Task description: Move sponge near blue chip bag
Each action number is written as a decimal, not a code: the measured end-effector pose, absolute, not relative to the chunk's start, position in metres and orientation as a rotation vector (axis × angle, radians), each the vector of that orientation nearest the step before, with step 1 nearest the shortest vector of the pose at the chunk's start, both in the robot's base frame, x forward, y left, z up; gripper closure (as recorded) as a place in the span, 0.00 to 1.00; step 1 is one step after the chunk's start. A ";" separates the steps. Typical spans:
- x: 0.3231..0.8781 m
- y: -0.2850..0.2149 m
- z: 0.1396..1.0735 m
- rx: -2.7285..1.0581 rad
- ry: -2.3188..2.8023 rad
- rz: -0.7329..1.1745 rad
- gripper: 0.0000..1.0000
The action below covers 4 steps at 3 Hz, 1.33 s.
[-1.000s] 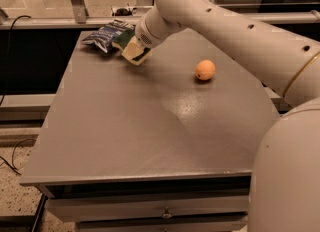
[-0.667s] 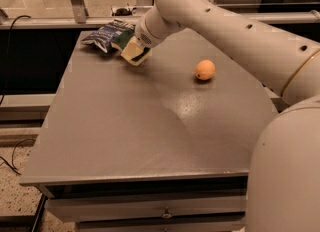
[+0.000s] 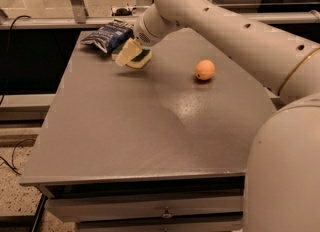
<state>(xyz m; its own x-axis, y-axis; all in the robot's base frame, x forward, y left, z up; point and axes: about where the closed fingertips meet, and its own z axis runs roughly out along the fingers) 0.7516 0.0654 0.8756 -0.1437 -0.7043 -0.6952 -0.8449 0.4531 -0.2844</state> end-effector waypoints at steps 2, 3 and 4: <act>0.742 0.055 0.908 -1.304 1.789 0.321 0.00; 0.732 0.020 0.931 -1.281 1.683 0.432 0.00; 0.720 -0.032 0.957 -1.237 1.591 0.456 0.00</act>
Offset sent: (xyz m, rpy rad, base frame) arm -0.0250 -0.0407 0.0726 0.2046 -0.0852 0.1563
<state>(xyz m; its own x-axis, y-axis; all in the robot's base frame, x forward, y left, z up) 0.7198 -0.0321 0.9566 0.0537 -0.4857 -0.8725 -0.8743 0.3992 -0.2760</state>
